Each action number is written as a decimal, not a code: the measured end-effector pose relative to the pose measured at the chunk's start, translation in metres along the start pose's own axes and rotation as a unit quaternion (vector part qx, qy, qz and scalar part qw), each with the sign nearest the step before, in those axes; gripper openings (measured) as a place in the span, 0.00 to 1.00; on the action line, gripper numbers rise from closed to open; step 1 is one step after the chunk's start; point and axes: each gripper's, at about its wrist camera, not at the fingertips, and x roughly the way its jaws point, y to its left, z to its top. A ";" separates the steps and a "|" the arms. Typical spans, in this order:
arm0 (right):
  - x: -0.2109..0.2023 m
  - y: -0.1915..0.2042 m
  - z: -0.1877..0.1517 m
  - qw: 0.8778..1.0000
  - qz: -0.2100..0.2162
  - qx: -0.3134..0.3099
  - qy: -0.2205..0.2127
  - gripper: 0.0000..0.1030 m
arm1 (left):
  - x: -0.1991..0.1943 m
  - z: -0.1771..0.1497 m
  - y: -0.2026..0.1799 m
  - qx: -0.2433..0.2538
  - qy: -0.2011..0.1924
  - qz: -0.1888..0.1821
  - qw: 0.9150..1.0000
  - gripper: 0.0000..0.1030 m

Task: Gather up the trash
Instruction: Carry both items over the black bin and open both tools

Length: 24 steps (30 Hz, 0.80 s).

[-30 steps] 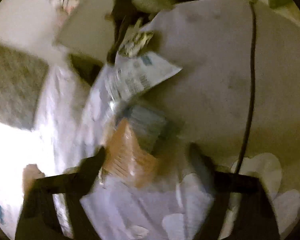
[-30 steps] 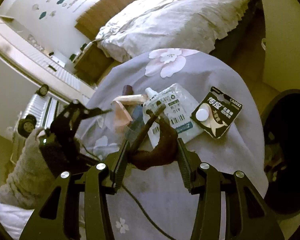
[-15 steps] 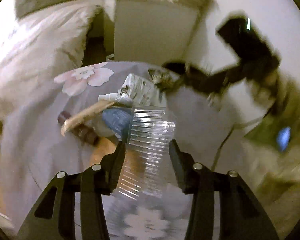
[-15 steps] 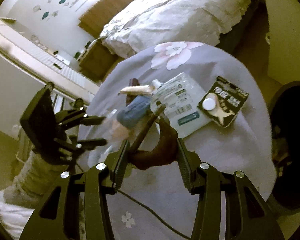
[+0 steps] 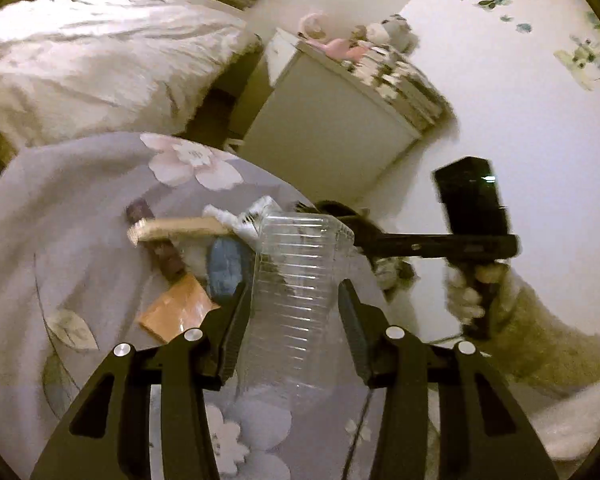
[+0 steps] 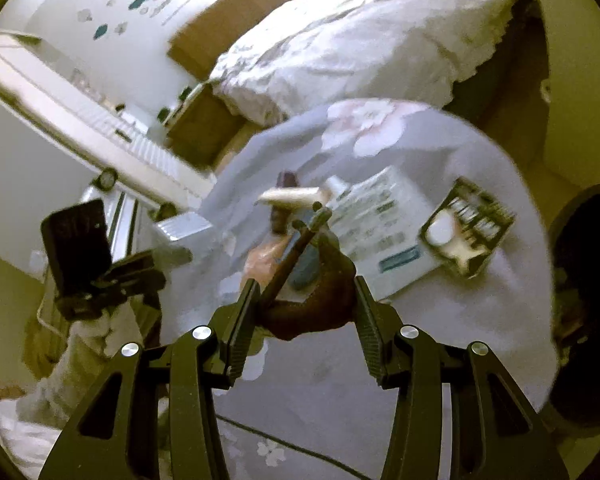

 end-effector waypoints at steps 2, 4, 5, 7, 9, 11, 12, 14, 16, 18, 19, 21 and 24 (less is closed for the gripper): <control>-0.017 -0.010 0.005 1.000 -0.010 0.011 -0.025 0.46 | 0.010 0.008 -0.011 0.005 -0.010 0.030 0.999 0.44; -0.037 -0.025 0.009 0.998 -0.026 0.025 -0.052 0.46 | 0.027 0.020 -0.028 0.016 -0.023 0.048 0.998 0.44; -0.045 -0.033 0.010 0.997 -0.035 0.031 -0.063 0.46 | 0.036 0.026 -0.040 0.025 -0.029 0.049 0.998 0.44; -0.068 -0.051 0.014 0.993 -0.061 0.046 -0.091 0.46 | 0.055 0.036 -0.059 0.040 -0.034 0.048 0.997 0.44; -0.087 -0.069 0.014 0.988 -0.083 0.061 -0.113 0.46 | 0.079 0.047 -0.080 0.050 -0.035 0.035 0.998 0.44; -0.103 -0.089 0.013 0.983 -0.103 0.080 -0.130 0.46 | 0.101 0.054 -0.094 0.051 -0.031 0.019 0.998 0.44; -0.108 -0.099 0.012 0.981 -0.112 0.088 -0.135 0.46 | 0.118 0.060 -0.105 0.054 -0.027 0.009 0.998 0.44; -0.121 -0.125 0.008 0.973 -0.135 0.113 -0.148 0.46 | 0.143 0.066 -0.118 0.055 -0.019 -0.007 0.998 0.44; -0.130 -0.154 0.001 0.966 -0.156 0.140 -0.154 0.46 | 0.172 0.070 -0.132 0.055 -0.009 -0.022 0.998 0.44; -0.135 -0.183 -0.007 0.958 -0.176 0.166 -0.156 0.46 | 0.198 0.072 -0.140 0.050 0.002 -0.030 0.998 0.44; -0.137 -0.194 -0.010 0.955 -0.184 0.175 -0.155 0.46 | 0.209 0.073 -0.144 0.048 0.008 -0.034 0.998 0.44; -0.136 -0.217 -0.019 0.949 -0.197 0.195 -0.151 0.46 | 0.237 0.074 -0.151 0.043 0.023 -0.036 0.998 0.44; -0.135 -0.247 -0.034 0.942 -0.212 0.219 -0.142 0.46 | 0.264 0.072 -0.157 0.040 0.041 -0.037 0.998 0.44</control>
